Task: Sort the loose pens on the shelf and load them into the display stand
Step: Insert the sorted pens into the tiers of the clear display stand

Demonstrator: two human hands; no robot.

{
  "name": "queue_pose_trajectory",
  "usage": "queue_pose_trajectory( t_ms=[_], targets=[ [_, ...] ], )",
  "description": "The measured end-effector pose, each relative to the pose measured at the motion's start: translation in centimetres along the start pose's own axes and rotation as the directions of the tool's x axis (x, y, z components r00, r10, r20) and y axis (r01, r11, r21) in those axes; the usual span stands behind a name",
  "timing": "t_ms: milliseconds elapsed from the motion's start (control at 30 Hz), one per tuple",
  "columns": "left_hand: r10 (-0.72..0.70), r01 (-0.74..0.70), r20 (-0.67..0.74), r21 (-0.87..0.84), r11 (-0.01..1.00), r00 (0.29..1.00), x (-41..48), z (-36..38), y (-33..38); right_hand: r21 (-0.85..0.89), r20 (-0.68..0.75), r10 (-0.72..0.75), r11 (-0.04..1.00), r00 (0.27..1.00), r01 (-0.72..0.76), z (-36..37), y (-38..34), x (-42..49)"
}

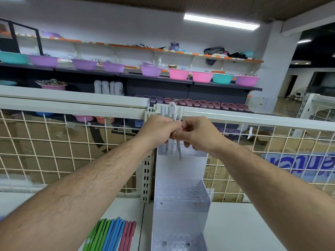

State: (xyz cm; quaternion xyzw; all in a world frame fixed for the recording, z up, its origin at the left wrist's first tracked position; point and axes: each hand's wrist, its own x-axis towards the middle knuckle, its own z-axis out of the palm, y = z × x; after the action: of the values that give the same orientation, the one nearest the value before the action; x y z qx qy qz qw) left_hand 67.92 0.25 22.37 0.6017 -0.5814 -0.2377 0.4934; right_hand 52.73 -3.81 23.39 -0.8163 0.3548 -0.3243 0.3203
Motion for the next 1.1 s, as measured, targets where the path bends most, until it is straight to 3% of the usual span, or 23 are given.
queue_pose_trajectory(
  t_ms=[133,267,433,767,1100],
  targets=[
    [0.049,-0.052,0.025,0.134,0.99,0.998,-0.3,0.2,0.3,-0.059,-0.081,0.014,0.998,0.997,-0.019,-0.5,0.4,0.1],
    [0.092,-0.12,0.088,0.406,0.906,0.992,-0.8,-0.5,-0.7,-0.005,-0.243,0.099,0.995,0.965,-0.103,-2.3,0.9,1.1],
    [0.078,-0.148,0.145,0.566,0.811,0.986,-1.1,-0.6,-1.3,0.031,-0.368,0.125,0.992,0.922,-0.122,-3.4,1.0,3.0],
    [0.1,-0.159,0.128,0.647,0.746,0.987,-0.9,-0.1,-2.1,-0.075,-0.373,0.084,0.99,0.924,-0.121,-1.7,1.8,4.8],
    [0.094,-0.152,0.125,0.633,0.759,0.988,-0.6,-0.2,-2.4,-0.12,-0.271,0.179,0.969,0.946,-0.218,-0.5,3.1,5.1]
  ],
)
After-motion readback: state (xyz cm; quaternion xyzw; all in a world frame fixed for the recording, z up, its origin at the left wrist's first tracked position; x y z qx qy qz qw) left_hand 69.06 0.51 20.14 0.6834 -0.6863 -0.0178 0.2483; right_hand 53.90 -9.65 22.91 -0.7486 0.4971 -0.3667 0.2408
